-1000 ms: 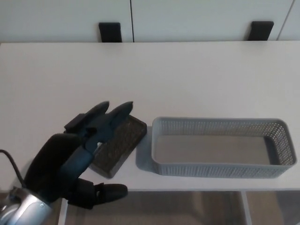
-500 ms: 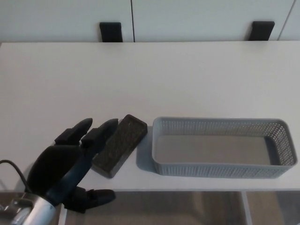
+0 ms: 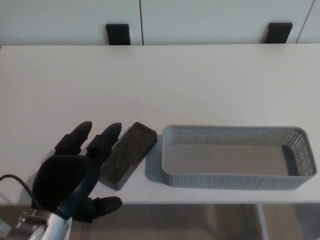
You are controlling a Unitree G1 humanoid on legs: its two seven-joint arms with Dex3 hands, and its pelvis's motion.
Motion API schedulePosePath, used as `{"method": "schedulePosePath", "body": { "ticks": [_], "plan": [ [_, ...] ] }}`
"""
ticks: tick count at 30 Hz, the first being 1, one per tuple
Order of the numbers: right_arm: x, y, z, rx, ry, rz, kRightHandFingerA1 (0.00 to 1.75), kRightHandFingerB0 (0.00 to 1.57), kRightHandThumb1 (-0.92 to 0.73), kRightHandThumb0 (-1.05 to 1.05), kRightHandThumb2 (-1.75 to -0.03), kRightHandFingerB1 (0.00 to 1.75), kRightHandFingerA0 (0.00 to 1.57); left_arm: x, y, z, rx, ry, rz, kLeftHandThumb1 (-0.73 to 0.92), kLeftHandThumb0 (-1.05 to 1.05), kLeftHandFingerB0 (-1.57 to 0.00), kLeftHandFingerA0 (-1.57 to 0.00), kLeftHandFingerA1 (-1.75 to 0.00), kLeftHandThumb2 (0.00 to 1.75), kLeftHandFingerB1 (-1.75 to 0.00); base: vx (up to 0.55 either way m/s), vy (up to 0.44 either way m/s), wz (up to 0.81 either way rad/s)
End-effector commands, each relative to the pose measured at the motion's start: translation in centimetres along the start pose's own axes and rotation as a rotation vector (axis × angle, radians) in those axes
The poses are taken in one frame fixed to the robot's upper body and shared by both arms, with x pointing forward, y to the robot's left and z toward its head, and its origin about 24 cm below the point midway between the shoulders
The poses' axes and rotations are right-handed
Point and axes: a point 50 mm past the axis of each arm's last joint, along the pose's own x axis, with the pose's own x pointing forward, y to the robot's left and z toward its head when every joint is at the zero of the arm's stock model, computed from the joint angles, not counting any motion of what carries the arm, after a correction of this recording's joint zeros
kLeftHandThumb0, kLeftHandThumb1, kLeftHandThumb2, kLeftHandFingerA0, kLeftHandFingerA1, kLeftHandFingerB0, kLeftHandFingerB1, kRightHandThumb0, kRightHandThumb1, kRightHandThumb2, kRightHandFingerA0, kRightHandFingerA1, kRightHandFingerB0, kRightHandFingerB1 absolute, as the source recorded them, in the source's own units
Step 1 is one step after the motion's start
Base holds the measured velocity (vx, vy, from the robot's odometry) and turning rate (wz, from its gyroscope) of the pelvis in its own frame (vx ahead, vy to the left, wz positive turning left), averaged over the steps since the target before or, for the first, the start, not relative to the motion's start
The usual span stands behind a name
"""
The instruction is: The robot walks towards a desk on which an eraser is kept on the left hand side and a container is kept on the right hand side. The robot picks up the eraser using its left hand and places it in the container.
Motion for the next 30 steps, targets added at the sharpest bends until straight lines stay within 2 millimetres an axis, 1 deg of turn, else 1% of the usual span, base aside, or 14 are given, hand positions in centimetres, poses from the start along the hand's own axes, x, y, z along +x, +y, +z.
{"method": "schedulePosePath", "body": {
  "ticks": [1,2,6,8,9,10,11,15,16,21,22,23,24,30],
  "plan": [
    [-0.3,-0.1,-0.2,-0.007,0.025,-0.017,0.75,0.44,-0.49,-0.23,-0.54,0.52,0.76,0.1,-0.2,-0.7,0.026,0.063,0.057,0.44,-0.69,-0.03,0.0,-0.11,0.76,-0.11,0.0,0.0,0.0],
    [-0.2,-0.2,-0.3,-0.002,0.028,-0.016,0.74,0.44,-0.49,-0.23,-0.54,0.52,0.74,0.3,-0.3,-0.9,0.003,0.077,0.053,0.44,-0.69,-0.01,0.0,-0.11,0.76,-0.09,0.0,0.0,0.0],
    [-0.2,-0.1,-0.4,0.016,0.025,-0.01,0.71,0.44,-0.49,-0.24,-0.54,0.51,0.69,0.9,-0.8,-1.7,-0.037,0.118,0.059,0.43,-0.64,-0.05,0.0,-0.26,0.79,-0.21,0.0,0.0,0.0],
    [-0.1,-0.1,-0.5,0.009,0.028,-0.009,0.69,0.43,-0.49,-0.23,-0.54,0.51,0.65,1.2,-0.8,-2.0,-0.06,0.132,0.061,0.43,-0.63,-0.06,0.0,-0.29,0.79,-0.23,0.0,0.0,0.0],
    [-0.1,-0.1,-0.4,0.0,0.029,-0.016,0.69,0.44,-0.48,-0.24,-0.54,0.51,0.66,1.4,-0.9,-2.0,-0.065,0.133,0.064,0.43,-0.63,-0.06,0.0,-0.29,0.8,-0.25,0.0,0.0,0.0],
    [0.0,-0.2,-0.4,-0.002,0.029,-0.02,0.75,0.45,-0.48,-0.24,-0.54,0.52,0.74,1.7,-0.9,-2.0,-0.062,0.135,0.066,0.43,-0.63,-0.05,-0.01,-0.31,0.8,-0.27,0.0,0.0,0.0],
    [0.0,-0.2,-0.2,-0.004,0.026,-0.019,0.73,0.44,-0.49,-0.24,-0.54,0.52,0.72,1.9,-0.9,-2.1,-0.066,0.139,0.064,0.43,-0.63,-0.05,-0.01,-0.31,0.8,-0.27,0.0,0.0,0.0],
    [0.1,-0.2,-0.3,0.001,0.026,-0.016,0.73,0.45,-0.48,-0.22,-0.54,0.51,0.74,2.2,-1.2,-2.0,-0.065,0.149,0.059,0.42,-0.62,-0.05,-0.01,-0.32,0.8,-0.27,0.0,0.0,0.0],
    [0.2,-0.3,-0.4,0.005,0.029,-0.014,0.71,0.45,-0.48,-0.24,-0.54,0.51,0.71,2.3,-1.3,-1.9,-0.066,0.146,0.063,0.42,-0.61,-0.05,-0.01,-0.32,0.8,-0.28,0.0,0.0,0.0],
    [0.0,-0.1,-0.3,0.004,0.025,-0.015,0.74,0.45,-0.5,-0.23,-0.54,0.52,0.74,2.4,-1.7,-1.4,-0.057,0.138,0.061,0.42,-0.62,-0.06,-0.01,-0.32,0.79,-0.27,0.0,0.0,0.0],
    [0.0,-0.1,-0.3,0.003,0.03,-0.018,0.76,0.45,-0.49,-0.23,-0.54,0.52,0.76,2.4,-1.8,-1.3,-0.055,0.136,0.06,0.55,-0.58,-0.09,-0.05,-0.29,0.6,-0.23,0.0,0.0,0.0],
    [0.0,-0.1,-0.2,0.001,0.03,-0.019,0.75,0.45,-0.49,-0.24,-0.54,0.52,0.75,2.4,-1.9,-1.1,-0.057,0.133,0.061,0.55,-0.57,-0.09,-0.05,-0.29,0.59,-0.23,0.0,0.0,0.0],
    [0.0,-0.1,-0.2,0.01,0.033,-0.02,0.77,0.44,-0.49,-0.22,-0.54,0.53,0.75,2.4,-2.0,-0.9,-0.064,0.132,0.06,0.4,-0.6,-0.05,-0.01,-0.31,0.78,-0.29,0.0,0.0,0.0],
    [0.0,-0.1,-0.2,0.013,0.027,-0.016,0.74,0.45,-0.48,-0.24,-0.54,0.53,0.74,2.1,-2.1,-0.2,-0.061,0.122,0.037,0.42,-0.62,-0.07,0.0,-0.26,0.78,-0.25,0.0,0.0,0.0]
  ]
}}
